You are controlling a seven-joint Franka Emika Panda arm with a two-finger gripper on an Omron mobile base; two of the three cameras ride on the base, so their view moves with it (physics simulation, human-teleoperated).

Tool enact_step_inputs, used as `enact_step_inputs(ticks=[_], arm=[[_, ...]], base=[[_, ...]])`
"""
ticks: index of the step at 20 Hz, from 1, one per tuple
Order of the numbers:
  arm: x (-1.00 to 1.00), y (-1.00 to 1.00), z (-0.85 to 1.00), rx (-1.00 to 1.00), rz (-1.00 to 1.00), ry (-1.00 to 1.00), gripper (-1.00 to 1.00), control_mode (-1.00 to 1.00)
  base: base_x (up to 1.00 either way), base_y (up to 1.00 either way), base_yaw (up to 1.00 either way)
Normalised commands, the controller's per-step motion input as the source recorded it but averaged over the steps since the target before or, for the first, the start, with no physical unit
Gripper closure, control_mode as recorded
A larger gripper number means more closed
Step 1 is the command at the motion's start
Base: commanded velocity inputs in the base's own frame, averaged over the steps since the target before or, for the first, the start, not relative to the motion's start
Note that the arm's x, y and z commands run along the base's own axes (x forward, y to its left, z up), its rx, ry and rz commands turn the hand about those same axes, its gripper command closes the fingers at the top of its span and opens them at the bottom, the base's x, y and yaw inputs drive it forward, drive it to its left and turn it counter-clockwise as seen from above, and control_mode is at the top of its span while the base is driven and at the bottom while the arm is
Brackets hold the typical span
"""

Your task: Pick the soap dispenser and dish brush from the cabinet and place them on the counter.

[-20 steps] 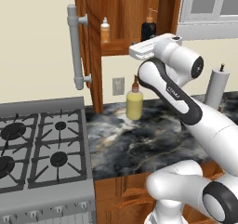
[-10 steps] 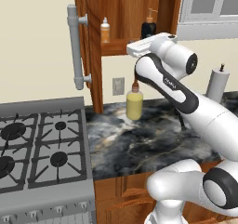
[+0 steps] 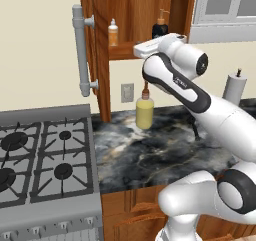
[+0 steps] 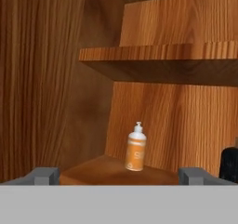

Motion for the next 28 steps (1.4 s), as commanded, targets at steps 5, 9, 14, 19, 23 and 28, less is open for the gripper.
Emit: enact_step_inputs(ticks=[5, 9, 14, 19, 23, 28], arm=[[0.19, 0.19, 0.00, -0.01, 0.00, 0.00, -1.00, -1.00], [0.20, 0.06, 0.00, 0.00, 0.00, 0.00, -1.00, -1.00], [0.21, 0.00, 0.00, 0.00, 0.00, 0.00, -1.00, -1.00], [0.27, 0.00, 0.00, 0.00, 0.00, 0.01, -1.00, -1.00], [0.27, 0.00, 0.00, 0.00, 0.01, 0.02, -1.00, -1.00], [0.19, 0.00, -0.02, 0.00, 0.01, 0.02, -1.00, -1.00]], base=[[0.00, 0.00, 0.00], [0.00, 0.00, 0.00], [0.00, 0.00, 0.00], [0.00, 0.00, 0.00], [0.00, 0.00, 0.00], [0.00, 0.00, 0.00]])
